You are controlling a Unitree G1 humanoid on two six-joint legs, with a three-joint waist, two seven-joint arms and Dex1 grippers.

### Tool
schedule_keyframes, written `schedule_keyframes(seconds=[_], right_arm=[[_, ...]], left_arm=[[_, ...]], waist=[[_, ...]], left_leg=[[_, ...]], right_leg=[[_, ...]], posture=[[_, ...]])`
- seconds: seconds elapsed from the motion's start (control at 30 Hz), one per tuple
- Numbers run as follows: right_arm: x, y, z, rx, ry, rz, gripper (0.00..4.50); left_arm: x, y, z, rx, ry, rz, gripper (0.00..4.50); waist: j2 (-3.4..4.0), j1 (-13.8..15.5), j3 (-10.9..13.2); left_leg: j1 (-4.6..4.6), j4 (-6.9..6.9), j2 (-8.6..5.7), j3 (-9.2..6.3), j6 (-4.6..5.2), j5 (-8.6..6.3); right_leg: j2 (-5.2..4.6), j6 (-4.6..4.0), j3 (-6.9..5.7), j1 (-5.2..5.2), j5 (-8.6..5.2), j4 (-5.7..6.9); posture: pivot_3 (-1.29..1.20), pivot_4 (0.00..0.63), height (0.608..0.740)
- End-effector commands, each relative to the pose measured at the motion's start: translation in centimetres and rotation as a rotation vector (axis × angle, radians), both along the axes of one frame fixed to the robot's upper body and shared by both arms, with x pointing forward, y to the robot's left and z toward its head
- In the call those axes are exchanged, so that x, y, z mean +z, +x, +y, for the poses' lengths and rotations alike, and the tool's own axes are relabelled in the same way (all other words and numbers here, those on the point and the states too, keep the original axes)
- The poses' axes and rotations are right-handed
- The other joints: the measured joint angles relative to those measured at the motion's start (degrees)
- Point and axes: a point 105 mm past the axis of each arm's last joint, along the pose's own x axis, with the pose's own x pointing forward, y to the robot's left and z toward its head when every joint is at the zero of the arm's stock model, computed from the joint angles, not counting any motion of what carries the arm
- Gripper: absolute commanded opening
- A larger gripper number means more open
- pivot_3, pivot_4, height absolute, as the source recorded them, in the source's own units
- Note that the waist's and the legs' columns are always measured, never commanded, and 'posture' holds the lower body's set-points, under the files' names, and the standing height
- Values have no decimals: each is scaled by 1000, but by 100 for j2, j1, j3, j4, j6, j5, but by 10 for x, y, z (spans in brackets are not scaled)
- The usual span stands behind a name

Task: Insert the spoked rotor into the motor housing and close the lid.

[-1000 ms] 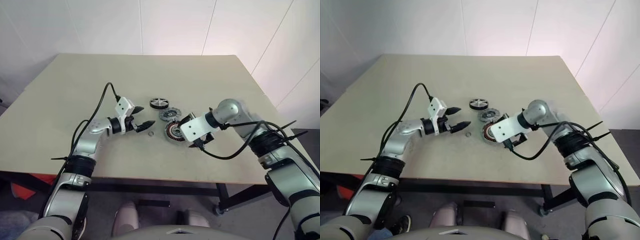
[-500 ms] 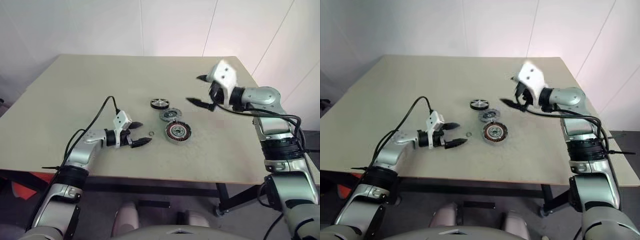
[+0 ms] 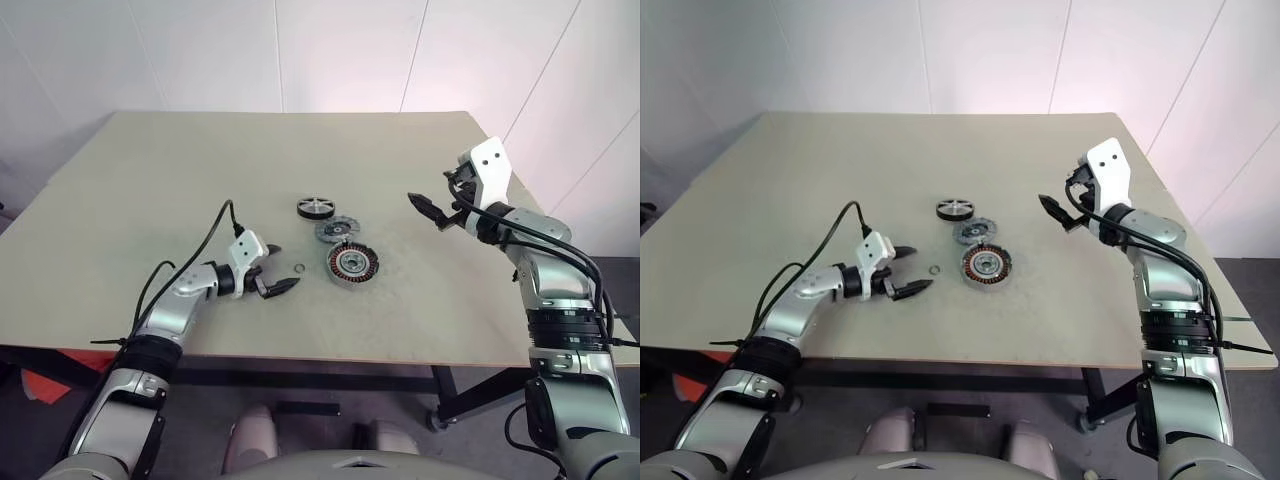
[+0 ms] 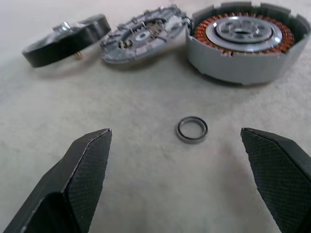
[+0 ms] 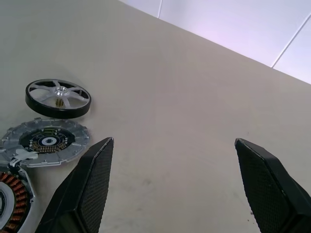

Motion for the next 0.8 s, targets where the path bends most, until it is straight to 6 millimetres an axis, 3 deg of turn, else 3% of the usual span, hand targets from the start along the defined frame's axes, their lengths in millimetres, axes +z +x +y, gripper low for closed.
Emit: schedule_keyframes(seconds=[0.03,0.2,0.43,0.53,0.8], right_arm=[[3,-16,17,122,3,0,4481],[-32,-49,32,260,34,136,4481],[-53,-69,32,275,90,229,4481],[-54,-70,30,260,93,228,4481],[-52,-67,27,237,78,218,4481]], left_arm=[[-3,-9,-6,-59,30,-15,4500],[-13,-14,-12,-77,40,9,4500],[-13,-8,-23,-83,35,15,4500],[-11,-6,-31,-83,8,48,4500],[-1,0,-43,-63,-40,147,4500]], waist=[[-1,14,-1],[9,52,-7],[16,81,-11],[16,134,-12],[18,216,-13]], left_leg=[[2,-7,0,0,0,0],[6,-18,-3,0,5,-3],[42,-20,-10,1,6,-4],[85,-31,-15,1,6,-5],[92,-39,-21,1,7,-5]], right_leg=[[0,0,0,2,0,-5],[-1,1,-2,9,-2,-18],[-8,6,3,49,-6,-22],[-12,51,4,99,-32,-46],[-16,51,4,114,-31,-61]], posture=[[0,0,740],[0,0,740],[0,0,740],[0,0,740],[0,0,740]])
